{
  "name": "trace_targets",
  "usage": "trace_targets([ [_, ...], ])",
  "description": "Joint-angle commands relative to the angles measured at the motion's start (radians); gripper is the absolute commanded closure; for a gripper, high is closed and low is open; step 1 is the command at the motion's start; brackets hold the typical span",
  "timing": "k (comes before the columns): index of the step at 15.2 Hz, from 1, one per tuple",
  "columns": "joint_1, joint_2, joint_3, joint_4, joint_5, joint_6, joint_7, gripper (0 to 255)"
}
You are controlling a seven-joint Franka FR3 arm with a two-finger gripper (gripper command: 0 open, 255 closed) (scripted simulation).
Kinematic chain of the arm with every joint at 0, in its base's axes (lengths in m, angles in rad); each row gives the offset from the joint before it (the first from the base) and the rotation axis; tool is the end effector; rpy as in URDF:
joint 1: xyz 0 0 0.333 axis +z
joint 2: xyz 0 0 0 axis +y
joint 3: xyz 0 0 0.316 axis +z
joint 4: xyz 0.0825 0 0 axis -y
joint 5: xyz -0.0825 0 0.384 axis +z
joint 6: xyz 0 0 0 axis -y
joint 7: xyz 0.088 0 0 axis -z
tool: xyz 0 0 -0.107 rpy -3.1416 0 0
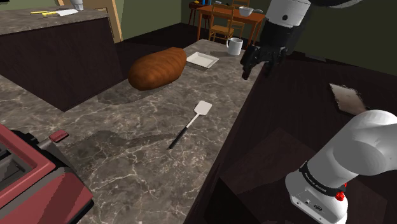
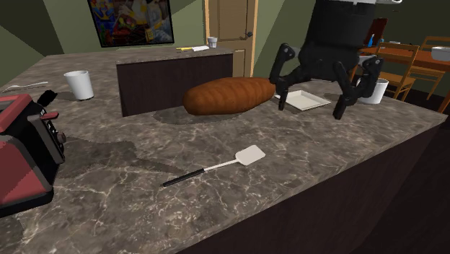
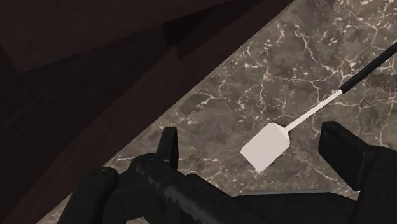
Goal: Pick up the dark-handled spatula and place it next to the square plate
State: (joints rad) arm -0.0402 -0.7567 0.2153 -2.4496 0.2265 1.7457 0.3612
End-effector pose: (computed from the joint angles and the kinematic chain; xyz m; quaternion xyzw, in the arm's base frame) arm 0.3222 0.0903 0.5454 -0.9896 0.1371 -0.0120 0.0424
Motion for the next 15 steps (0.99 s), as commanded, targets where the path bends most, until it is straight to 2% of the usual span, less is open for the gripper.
trace_targets([
  [1,-0.015,0.039,0.064,-0.013,0.034,0.055,0.121,0],
  [5,-0.047,0.127,0.189,-0.013,0.087,0.149,0.349,0],
  [9,-0.096,0.251,0.315,0.017,0.110,0.248,0.582,0],
  [12,-0.146,0.367,0.409,0.058,0.096,0.324,0.765,0],
  [15,-0.202,0.503,0.500,0.111,0.042,0.398,0.964,0],
])
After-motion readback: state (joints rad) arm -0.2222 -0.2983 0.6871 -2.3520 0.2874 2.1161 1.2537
